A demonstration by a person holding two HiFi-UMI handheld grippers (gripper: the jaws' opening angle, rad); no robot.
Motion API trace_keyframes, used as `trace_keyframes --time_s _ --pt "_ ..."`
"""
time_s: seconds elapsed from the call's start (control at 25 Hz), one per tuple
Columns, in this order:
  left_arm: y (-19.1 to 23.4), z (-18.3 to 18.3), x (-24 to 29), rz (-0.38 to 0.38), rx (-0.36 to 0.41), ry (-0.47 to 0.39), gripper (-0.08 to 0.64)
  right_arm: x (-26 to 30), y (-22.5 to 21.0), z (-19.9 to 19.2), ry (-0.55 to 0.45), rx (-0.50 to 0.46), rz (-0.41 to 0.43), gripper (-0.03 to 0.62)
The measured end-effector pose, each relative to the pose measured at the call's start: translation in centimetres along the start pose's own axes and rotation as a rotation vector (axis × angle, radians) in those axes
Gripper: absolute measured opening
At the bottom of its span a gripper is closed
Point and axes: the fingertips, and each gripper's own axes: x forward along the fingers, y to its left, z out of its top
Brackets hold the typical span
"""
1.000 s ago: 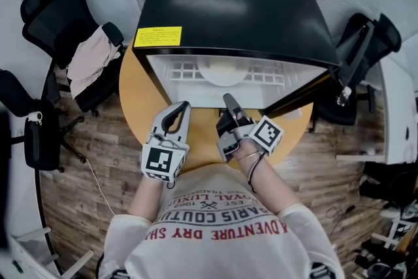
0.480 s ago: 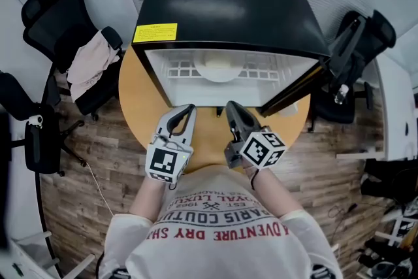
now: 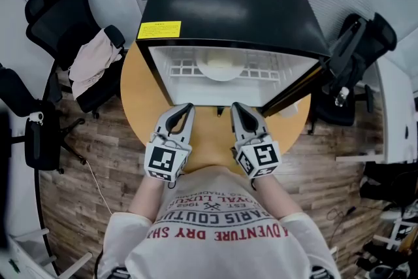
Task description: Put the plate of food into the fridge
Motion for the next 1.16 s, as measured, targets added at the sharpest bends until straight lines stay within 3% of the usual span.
trace_keyframes --time_s 0.52,1.16 --pt "-0.4 0.2 0.2 0.010 -0.001 0.002 0.032 -0.5 0.8 1.2 0.014 -0.068 0.005 0.028" --pt "-0.6 -0.1 0.9 0.015 -0.001 0.013 0.034 -0.8 0.4 0.9 0.035 -0.066 0.020 0.028"
